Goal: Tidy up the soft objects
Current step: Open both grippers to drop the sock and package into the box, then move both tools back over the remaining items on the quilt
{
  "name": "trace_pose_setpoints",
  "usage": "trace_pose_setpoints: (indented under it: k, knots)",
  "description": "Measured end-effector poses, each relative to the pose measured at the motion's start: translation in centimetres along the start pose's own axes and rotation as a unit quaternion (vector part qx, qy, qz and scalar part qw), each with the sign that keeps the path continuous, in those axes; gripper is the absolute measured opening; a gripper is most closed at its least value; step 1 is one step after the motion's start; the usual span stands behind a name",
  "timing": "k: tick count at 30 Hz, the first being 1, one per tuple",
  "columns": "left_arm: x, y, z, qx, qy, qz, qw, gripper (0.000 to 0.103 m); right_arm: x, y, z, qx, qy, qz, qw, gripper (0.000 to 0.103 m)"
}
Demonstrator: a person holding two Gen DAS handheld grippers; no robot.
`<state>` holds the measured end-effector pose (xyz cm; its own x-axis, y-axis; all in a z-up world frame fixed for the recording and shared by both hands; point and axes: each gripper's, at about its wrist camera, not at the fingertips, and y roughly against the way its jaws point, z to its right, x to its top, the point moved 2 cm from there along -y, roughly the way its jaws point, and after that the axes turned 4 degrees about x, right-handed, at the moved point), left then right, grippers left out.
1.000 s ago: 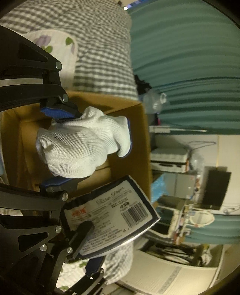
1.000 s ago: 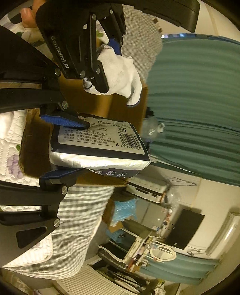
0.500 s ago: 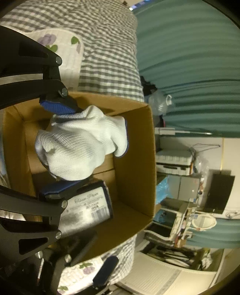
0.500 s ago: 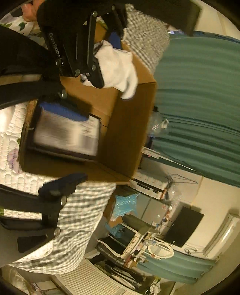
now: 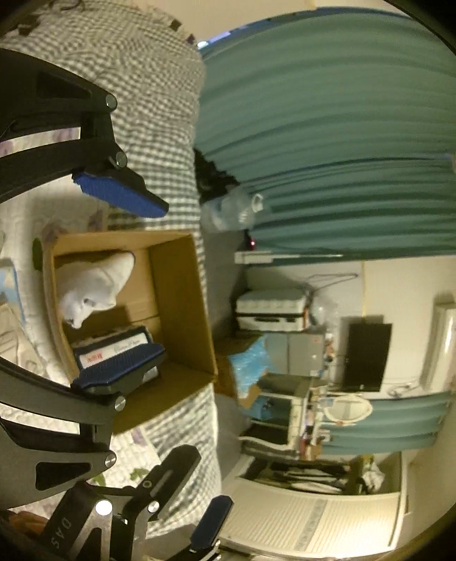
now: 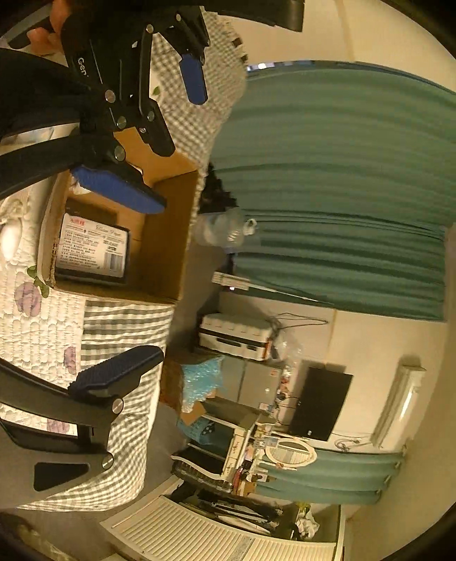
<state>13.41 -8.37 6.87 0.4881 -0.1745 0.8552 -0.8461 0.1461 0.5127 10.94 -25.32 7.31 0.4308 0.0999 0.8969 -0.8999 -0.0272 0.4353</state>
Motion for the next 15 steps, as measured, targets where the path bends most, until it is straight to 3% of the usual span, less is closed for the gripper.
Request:
trace_pose_setpoints:
  k: [10,15]
  knots:
    - [1.1,7.5,-3.0,0.018,0.023,0.045,0.9985,0.081,2.2,7.8,-0.2,0.006,-0.025,0.051,0.998,0.09]
    - [0.8,11.2,-4.4,0.036,0.034,0.071,0.9963,0.097,2.7,12.1,-0.8,0.015,-0.037,0.078,0.996,0.099]
